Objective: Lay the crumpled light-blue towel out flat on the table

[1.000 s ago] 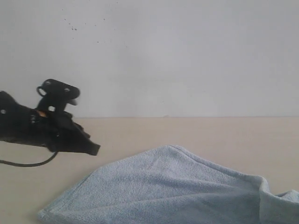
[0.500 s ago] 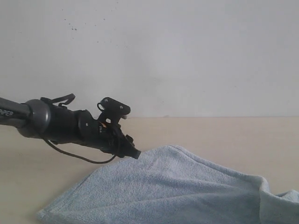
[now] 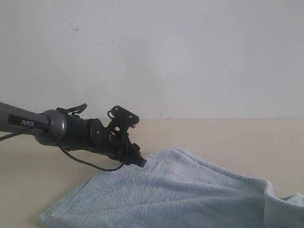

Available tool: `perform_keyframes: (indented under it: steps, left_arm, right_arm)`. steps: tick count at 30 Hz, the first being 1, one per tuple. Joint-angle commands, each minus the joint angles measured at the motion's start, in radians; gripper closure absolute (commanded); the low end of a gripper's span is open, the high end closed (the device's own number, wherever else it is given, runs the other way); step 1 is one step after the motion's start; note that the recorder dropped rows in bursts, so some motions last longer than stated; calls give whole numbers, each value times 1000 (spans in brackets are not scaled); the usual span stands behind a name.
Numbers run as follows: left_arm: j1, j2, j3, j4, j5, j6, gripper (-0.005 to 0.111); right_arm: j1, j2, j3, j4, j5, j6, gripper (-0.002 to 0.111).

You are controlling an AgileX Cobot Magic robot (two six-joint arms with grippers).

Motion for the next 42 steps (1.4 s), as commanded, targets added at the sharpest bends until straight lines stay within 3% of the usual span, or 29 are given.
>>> perform_keyframes:
  steps: [1,7,9,10,11,12,18,25,29,35,42]
  left_arm:
    - [-25,-2,-7,1,19,19,57]
    - [-49,43,-9,1,-4,56,57]
    - [-49,50,-9,1,19,56,72]
    - [-51,48,-9,1,34,56,90]
    - [-50,45,-9,1,46,56,100]
    - [-50,39,-9,1,57,56,102]
    - [-84,-18,-9,-3,178,66,102]
    - [-245,-49,-8,-8,280,108,102]
    - [-262,-73,-8,-1,332,109,102]
    - [-228,-191,50,17,408,108,102]
    - [-270,-267,248,-211,296,276,102]
  right_arm:
    - [3,-3,4,-4,-9,-1,107]
    - [3,-3,4,-4,-9,-1,107]
    - [3,-3,4,-4,-9,-1,107]
    - [3,-3,4,-4,-9,-1,107]
    - [3,-3,4,-4,-9,-1,107]
    - [3,-3,4,-4,-9,-1,107]
    - [3,-3,4,-4,-9,-1,107]
    - [3,-3,4,-2,-8,-1,107]
    - [3,-3,4,-2,-8,-1,107]
    - [3,-3,4,-2,-13,-1,107]
    - [3,-3,4,-2,-17,-1,107]
